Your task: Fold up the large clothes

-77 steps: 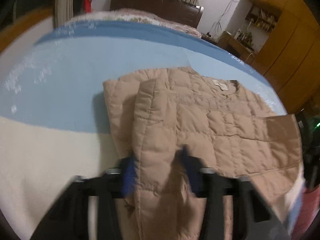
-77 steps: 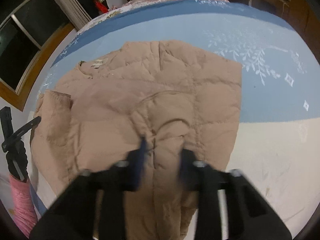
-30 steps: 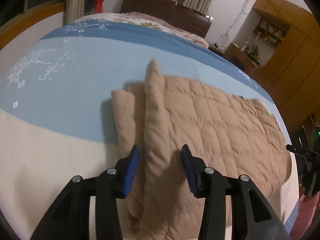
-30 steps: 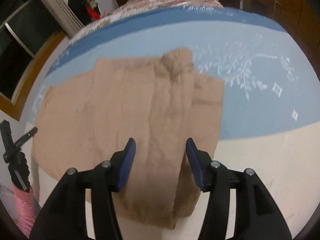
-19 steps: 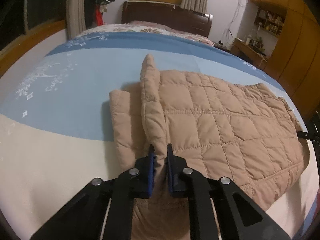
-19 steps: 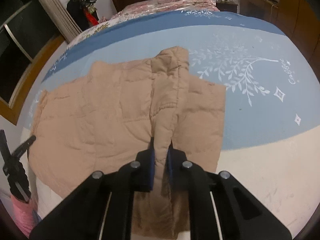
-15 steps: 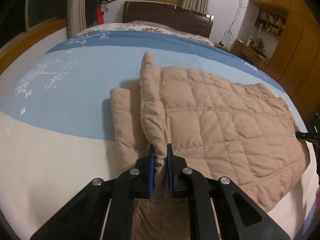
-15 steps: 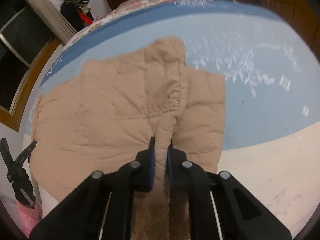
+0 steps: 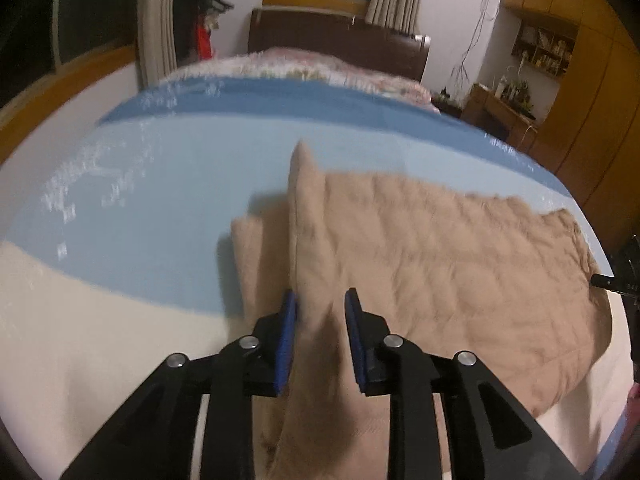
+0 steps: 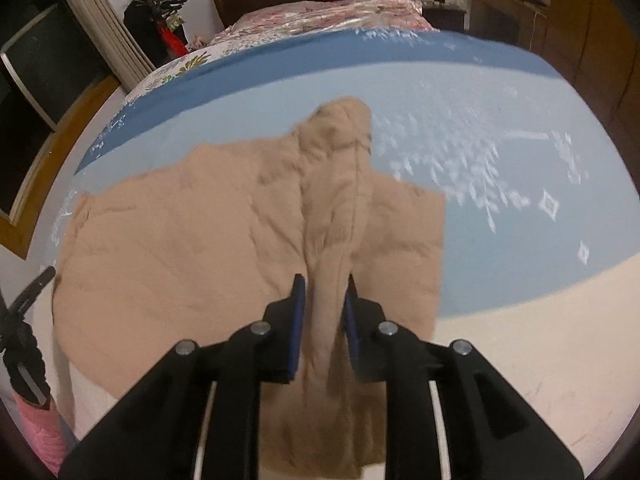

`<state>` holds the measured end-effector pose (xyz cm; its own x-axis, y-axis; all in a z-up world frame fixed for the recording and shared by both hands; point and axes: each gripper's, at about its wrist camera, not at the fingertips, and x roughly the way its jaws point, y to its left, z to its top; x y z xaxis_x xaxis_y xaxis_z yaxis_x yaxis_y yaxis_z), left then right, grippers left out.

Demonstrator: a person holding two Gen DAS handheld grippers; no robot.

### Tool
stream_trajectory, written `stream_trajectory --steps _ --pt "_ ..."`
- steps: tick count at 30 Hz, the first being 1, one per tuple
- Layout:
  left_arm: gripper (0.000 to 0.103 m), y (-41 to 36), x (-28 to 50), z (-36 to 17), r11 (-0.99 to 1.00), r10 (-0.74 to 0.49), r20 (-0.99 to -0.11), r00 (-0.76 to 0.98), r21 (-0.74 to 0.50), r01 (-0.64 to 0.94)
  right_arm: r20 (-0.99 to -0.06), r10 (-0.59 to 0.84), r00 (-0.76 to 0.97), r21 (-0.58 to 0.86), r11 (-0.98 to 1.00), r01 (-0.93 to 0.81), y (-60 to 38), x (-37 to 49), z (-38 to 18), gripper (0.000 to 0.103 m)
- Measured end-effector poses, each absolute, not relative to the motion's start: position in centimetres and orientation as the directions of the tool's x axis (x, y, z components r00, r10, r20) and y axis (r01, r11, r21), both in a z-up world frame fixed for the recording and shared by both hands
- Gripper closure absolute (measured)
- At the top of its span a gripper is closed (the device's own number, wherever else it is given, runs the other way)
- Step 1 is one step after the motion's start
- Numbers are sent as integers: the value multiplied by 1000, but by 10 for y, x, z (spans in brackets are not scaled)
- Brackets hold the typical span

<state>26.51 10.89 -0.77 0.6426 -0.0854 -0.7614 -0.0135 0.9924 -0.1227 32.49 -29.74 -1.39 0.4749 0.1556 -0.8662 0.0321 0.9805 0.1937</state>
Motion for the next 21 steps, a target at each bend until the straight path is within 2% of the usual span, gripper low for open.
stream_trajectory --steps 1,3,5,7,9,11,14,17,21 --pt "78 102 271 -3 993 -89 -756 649 -117 0 -870 134 475 175 984 42 -295 328 -12 83" --pt "78 82 288 0 993 -111 -766 634 -111 40 -872 -4 489 61 991 116 -292 336 -5 83" --pt "78 65 302 -2 993 -113 -773 625 -100 56 -840 -83 536 6 987 161 -298 339 6 76" --pt "78 52 316 -5 993 -116 -776 620 -91 71 -828 -21 561 63 990 130 -300 346 10 72" --pt "78 45 330 -9 993 -117 -780 614 -90 74 -852 126 508 173 984 46 -290 359 -1 71" --pt "78 38 344 -16 992 -129 -786 604 -104 77 -866 176 468 205 979 11 -282 369 -13 72" --pt "78 34 358 -29 991 -134 -808 573 -110 77 -886 156 436 181 983 15 -272 385 -28 71" --pt "76 30 366 -46 994 -108 -830 548 -73 84 -910 61 411 93 994 57 -270 403 -48 72" --pt "74 30 372 -66 994 -106 -836 539 -69 88 -905 14 425 45 997 65 -265 409 -64 72"
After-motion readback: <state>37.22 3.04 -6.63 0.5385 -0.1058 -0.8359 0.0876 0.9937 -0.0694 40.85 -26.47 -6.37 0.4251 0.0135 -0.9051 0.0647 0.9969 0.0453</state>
